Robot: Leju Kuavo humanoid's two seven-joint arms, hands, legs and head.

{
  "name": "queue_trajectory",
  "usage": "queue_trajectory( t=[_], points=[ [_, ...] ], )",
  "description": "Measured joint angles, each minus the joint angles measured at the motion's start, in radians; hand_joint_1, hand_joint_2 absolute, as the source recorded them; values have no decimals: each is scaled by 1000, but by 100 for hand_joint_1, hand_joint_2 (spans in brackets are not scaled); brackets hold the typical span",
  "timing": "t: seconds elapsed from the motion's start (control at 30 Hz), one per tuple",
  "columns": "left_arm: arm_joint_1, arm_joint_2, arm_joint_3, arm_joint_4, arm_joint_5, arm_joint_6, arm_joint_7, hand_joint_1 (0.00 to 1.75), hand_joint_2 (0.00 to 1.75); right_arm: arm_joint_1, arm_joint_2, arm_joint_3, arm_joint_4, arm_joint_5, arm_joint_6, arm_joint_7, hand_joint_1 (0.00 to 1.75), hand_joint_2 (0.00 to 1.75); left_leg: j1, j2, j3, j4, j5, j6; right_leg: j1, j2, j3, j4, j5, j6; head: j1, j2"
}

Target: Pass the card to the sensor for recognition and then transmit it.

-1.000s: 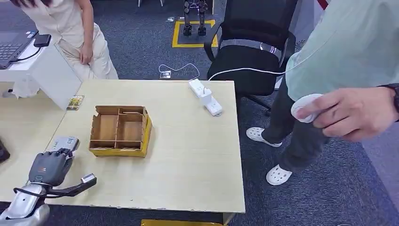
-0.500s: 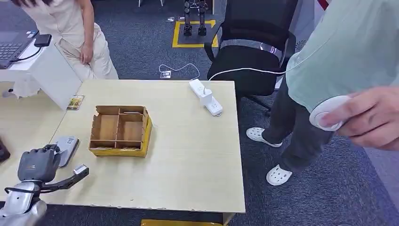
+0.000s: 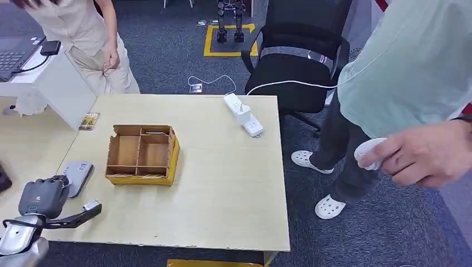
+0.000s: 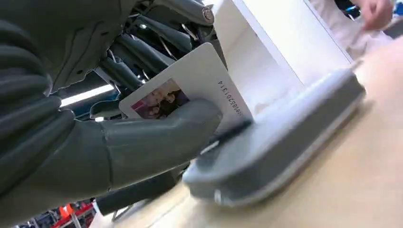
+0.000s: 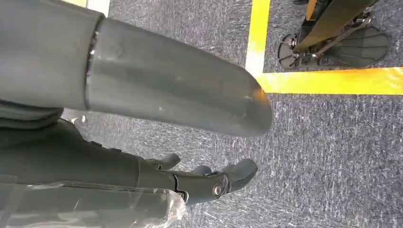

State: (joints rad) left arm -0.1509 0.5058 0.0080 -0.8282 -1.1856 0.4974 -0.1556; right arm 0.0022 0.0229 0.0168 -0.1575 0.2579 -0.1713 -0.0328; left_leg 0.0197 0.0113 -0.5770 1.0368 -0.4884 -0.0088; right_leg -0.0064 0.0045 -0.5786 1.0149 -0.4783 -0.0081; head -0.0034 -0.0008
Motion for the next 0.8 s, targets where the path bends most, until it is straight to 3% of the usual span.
queue_trajectory(
  t=[0.3,0.4,0.47,0.53,0.67,0.8],
  points=[
    [1,-1,-27,51,-34,-3,32,175,175,0,0,-3,0,4,0,1,0,0,0,0,1,0,0,0,0,-1,2,0,0,0,0,0],
    [-2,-5,-34,63,-4,38,18,175,175,0,0,-5,0,5,0,1,0,0,0,-1,2,0,0,0,0,-1,3,0,0,0,0,0],
    [-1,-13,-34,63,62,68,-23,175,175,0,0,-6,0,6,0,2,0,0,0,-1,3,0,0,0,0,-1,3,0,0,0,0,0],
    [1,-29,-24,50,194,89,-105,175,175,0,0,-6,0,11,0,2,0,0,0,-2,3,0,0,0,0,-2,3,0,0,0,-1,0],
    [-4,-80,19,-42,423,103,-214,175,175,0,0,-7,0,19,-1,12,0,0,0,-3,2,0,1,0,0,-2,3,0,1,1,0,0],
    [-29,-105,43,-115,488,76,-231,175,175,-1,0,-6,0,23,0,13,0,0,0,-3,2,0,1,0,0,-2,2,0,1,1,0,0]
  ],
)
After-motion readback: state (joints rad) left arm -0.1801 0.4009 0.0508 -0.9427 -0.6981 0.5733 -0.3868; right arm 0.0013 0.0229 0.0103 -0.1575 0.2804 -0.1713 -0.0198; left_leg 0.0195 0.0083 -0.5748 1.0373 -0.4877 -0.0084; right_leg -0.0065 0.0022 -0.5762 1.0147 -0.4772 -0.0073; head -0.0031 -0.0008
